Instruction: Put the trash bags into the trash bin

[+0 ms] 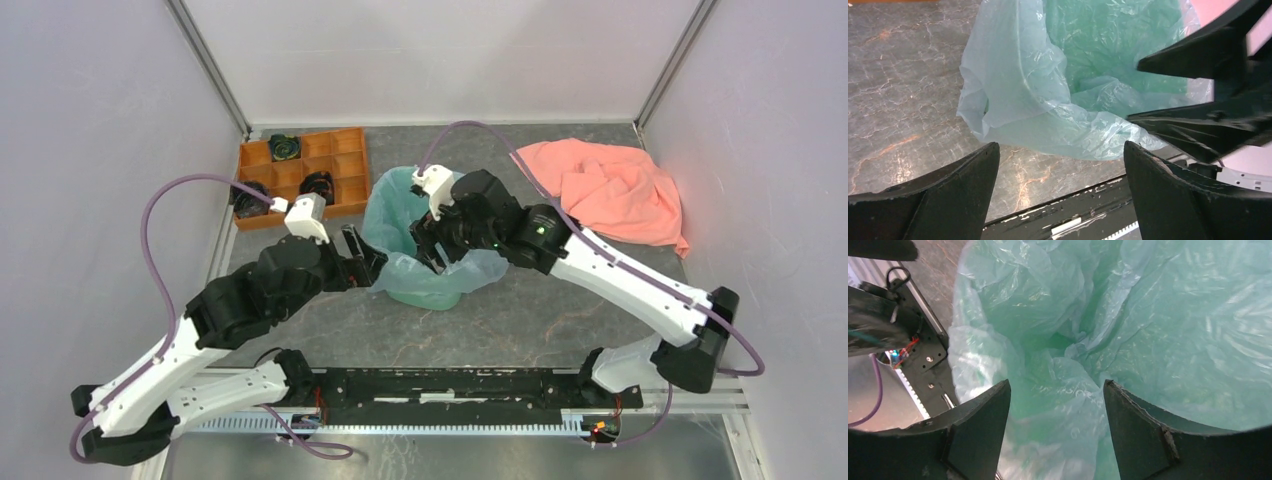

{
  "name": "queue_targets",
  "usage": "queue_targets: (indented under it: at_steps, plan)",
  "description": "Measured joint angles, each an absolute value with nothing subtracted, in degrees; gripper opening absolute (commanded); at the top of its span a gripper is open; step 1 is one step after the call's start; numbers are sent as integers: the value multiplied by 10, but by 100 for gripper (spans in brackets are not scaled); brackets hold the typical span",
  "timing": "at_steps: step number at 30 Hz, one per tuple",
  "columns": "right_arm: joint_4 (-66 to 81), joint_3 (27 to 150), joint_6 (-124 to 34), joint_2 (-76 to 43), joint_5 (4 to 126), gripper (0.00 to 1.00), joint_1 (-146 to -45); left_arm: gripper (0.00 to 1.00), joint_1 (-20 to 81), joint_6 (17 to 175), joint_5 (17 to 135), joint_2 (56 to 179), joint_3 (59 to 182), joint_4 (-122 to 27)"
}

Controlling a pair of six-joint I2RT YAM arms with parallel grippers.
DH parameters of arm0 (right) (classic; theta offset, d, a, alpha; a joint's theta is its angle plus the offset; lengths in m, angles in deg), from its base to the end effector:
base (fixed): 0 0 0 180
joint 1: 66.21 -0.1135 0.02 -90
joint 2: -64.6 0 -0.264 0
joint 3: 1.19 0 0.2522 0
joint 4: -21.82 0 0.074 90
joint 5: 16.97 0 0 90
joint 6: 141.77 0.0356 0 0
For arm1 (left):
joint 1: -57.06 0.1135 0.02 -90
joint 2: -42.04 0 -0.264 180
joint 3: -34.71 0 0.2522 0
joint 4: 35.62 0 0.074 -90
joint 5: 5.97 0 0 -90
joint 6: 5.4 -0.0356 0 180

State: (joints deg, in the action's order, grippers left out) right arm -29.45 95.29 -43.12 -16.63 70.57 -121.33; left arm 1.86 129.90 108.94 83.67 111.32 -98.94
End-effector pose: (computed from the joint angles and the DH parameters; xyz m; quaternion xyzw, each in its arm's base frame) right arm 0.1770 0.2566 0.3763 -0.3604 0.8148 0.2559 0.3752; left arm 0.0824 -0.0923 0.3830 -0.0378 0.8449 -0.2663 0.4624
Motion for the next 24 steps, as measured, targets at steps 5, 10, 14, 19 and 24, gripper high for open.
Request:
queue_targets:
  at_steps: [5, 10, 14, 19, 24]
  plan:
    - [-296, 950, -429, -88, 706, 98, -1213, 100, 19, 1299, 1090, 826, 1129, -1004]
    - [-266, 926, -431, 66, 738, 98, -1213, 100, 19, 1297, 1090, 797, 1207, -1004]
    - [-255, 923, -433, 174, 793, 98, -1213, 100, 19, 1282, 1091, 791, 1286, -1005]
    - [-267, 930, -443, 253, 871, 98, -1213, 100, 19, 1245, 1102, 781, 1360, -1000]
    - [-274, 930, -449, 278, 909, 98, -1213, 100, 19, 1217, 1125, 759, 1372, -989]
